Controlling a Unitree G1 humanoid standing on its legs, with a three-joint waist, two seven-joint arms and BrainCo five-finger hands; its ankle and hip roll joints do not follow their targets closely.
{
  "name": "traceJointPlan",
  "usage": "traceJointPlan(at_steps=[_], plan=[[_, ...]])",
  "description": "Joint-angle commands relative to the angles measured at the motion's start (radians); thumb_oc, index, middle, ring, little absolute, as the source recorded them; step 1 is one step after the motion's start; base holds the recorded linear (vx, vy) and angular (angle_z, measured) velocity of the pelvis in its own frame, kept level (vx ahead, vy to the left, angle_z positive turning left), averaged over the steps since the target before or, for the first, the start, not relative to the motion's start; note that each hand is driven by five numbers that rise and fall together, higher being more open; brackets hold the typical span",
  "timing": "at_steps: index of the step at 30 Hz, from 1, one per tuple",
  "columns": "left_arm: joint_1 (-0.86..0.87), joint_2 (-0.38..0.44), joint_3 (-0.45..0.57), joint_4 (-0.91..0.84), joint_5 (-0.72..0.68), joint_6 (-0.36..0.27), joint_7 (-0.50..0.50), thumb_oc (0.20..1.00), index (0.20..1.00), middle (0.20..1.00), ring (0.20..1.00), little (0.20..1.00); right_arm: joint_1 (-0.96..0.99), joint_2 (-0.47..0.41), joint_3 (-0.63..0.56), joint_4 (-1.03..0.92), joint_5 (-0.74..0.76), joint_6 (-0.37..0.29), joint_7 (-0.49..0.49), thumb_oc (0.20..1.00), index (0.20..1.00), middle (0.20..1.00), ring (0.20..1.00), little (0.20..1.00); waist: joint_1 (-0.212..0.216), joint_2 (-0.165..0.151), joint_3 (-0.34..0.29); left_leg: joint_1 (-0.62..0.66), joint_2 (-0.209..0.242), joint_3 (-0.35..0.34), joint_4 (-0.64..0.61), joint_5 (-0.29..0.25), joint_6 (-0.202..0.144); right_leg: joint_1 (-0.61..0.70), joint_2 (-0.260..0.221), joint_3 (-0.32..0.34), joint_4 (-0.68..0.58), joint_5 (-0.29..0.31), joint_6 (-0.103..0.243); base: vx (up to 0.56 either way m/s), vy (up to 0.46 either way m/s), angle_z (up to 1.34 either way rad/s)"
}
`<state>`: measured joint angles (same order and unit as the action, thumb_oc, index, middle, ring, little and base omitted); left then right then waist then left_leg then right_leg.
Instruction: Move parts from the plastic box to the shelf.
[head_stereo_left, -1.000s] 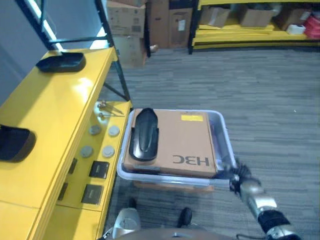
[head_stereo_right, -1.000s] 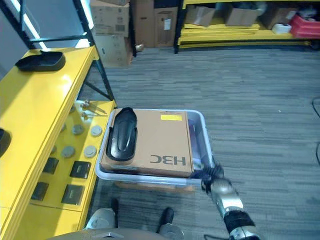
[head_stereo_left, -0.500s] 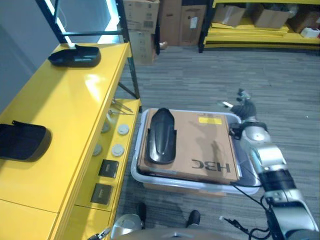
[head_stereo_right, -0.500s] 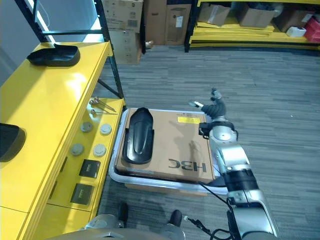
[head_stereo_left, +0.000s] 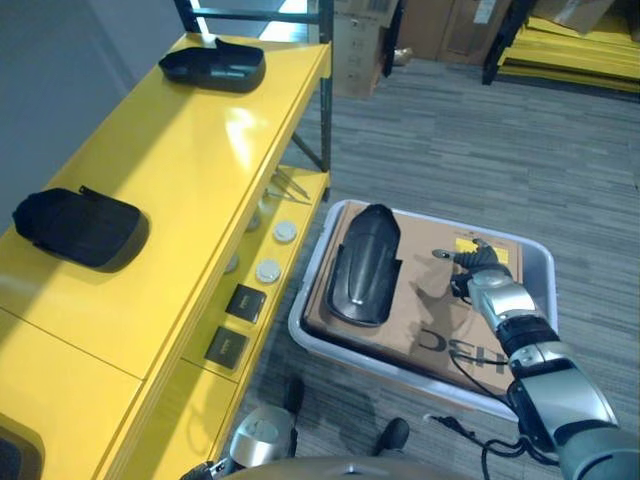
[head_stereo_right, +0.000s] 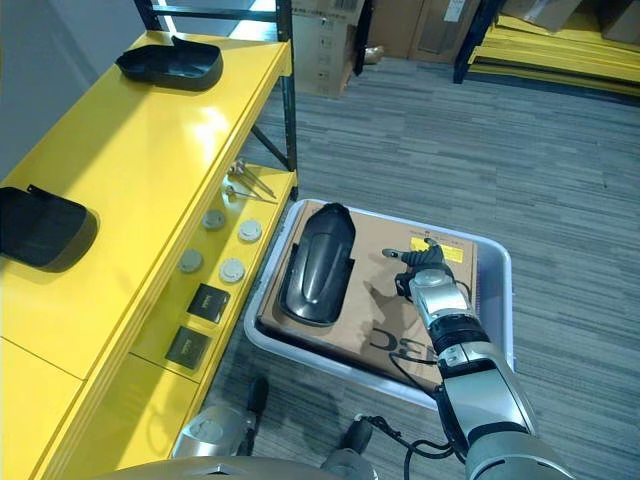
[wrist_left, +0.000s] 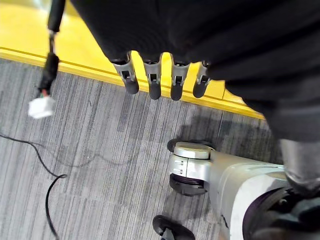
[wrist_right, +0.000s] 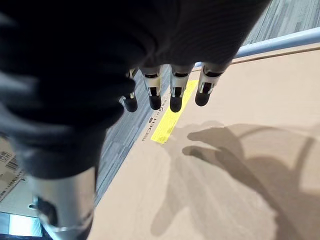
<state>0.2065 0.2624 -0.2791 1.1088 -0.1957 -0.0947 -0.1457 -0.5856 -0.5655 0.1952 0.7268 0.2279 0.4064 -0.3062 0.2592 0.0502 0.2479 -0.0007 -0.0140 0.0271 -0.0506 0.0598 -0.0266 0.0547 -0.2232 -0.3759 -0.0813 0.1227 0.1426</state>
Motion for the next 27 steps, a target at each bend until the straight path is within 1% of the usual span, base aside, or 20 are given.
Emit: traceJointPlan(at_steps=[1,4,6,13,20,22,24,27], plan=[[-0.041,0.023,-0.060,0.021,-0.029,-0.008,-0.003,1.000,1.000,1.000,1.000,1.000,-0.019,-0.074,0.065,-0.011,-0.033,-0.067,0.008,1.000,1.000,1.000,1.000,1.000,0.019,0.022,-0.033,-0.049,0.035,-0.034,0.045,-0.053,-0.027,-0.042,0.012,-0.008,0.107,-0.108,0.011,0.00,0.000,0.00],[-0.039,0.022,-0.060,0.022,-0.022,-0.010,0.001,1.000,1.000,1.000,1.000,1.000,-0.013,-0.065,0.066,0.002,-0.017,-0.082,0.010,1.000,1.000,1.000,1.000,1.000,0.027,0.018,-0.032,-0.050,0.034,-0.040,0.050,-0.056,-0.025,-0.037,0.013,-0.010,0.105,-0.108,0.013,0.01,0.018,0.05],[-0.042,0.024,-0.064,0.020,-0.025,-0.003,0.001,1.000,1.000,1.000,1.000,1.000,-0.017,-0.046,0.079,0.018,-0.012,-0.091,0.029,1.000,1.000,1.000,1.000,1.000,0.038,0.014,-0.035,-0.048,0.034,-0.044,0.053,-0.059,-0.023,-0.029,0.013,-0.014,0.103,-0.110,0.014,0.02,0.038,0.12],[-0.038,0.015,-0.072,0.016,-0.013,0.002,0.019,1.000,1.000,1.000,1.000,1.000,0.002,0.031,0.131,-0.027,-0.023,-0.071,0.034,1.000,1.000,1.000,1.000,1.000,0.059,0.004,-0.039,-0.042,0.034,-0.054,0.055,-0.063,-0.021,-0.008,0.013,-0.023,0.097,-0.112,0.017,0.00,0.017,0.04],[-0.030,0.012,-0.068,0.013,-0.009,0.020,0.029,1.000,1.000,1.000,1.000,1.000,0.036,0.095,0.195,-0.064,-0.092,-0.049,0.035,1.000,1.000,1.000,1.000,1.000,0.080,-0.002,-0.053,-0.034,0.033,-0.065,0.046,-0.060,-0.017,0.012,0.013,-0.036,0.091,-0.113,0.023,0.01,0.014,0.08],[-0.026,0.013,-0.063,0.010,-0.009,0.022,0.029,1.000,1.000,1.000,1.000,1.000,0.052,0.098,0.206,-0.086,-0.112,-0.040,0.043,1.000,1.000,1.000,1.000,1.000,0.080,-0.007,-0.053,-0.036,0.034,-0.065,0.044,-0.059,-0.017,0.011,0.014,-0.035,0.090,-0.113,0.024,-0.02,-0.001,0.09],[-0.023,0.014,-0.054,0.009,-0.013,0.019,0.030,1.000,1.000,1.000,1.000,1.000,0.084,0.093,0.216,-0.131,-0.156,-0.030,0.072,1.000,1.000,1.000,1.000,1.000,0.077,-0.019,-0.046,-0.042,0.035,-0.065,0.044,-0.058,-0.015,0.005,0.017,-0.031,0.091,-0.113,0.026,-0.05,-0.010,0.06],[-0.019,0.016,-0.040,0.008,-0.022,0.012,0.032,1.000,1.000,1.000,1.000,1.000,0.114,0.085,0.220,-0.177,-0.192,-0.029,0.092,1.000,1.000,1.000,1.000,1.000,0.071,-0.031,-0.037,-0.052,0.036,-0.062,0.048,-0.059,-0.015,-0.003,0.020,-0.026,0.093,-0.113,0.027,-0.07,-0.022,0.03]])
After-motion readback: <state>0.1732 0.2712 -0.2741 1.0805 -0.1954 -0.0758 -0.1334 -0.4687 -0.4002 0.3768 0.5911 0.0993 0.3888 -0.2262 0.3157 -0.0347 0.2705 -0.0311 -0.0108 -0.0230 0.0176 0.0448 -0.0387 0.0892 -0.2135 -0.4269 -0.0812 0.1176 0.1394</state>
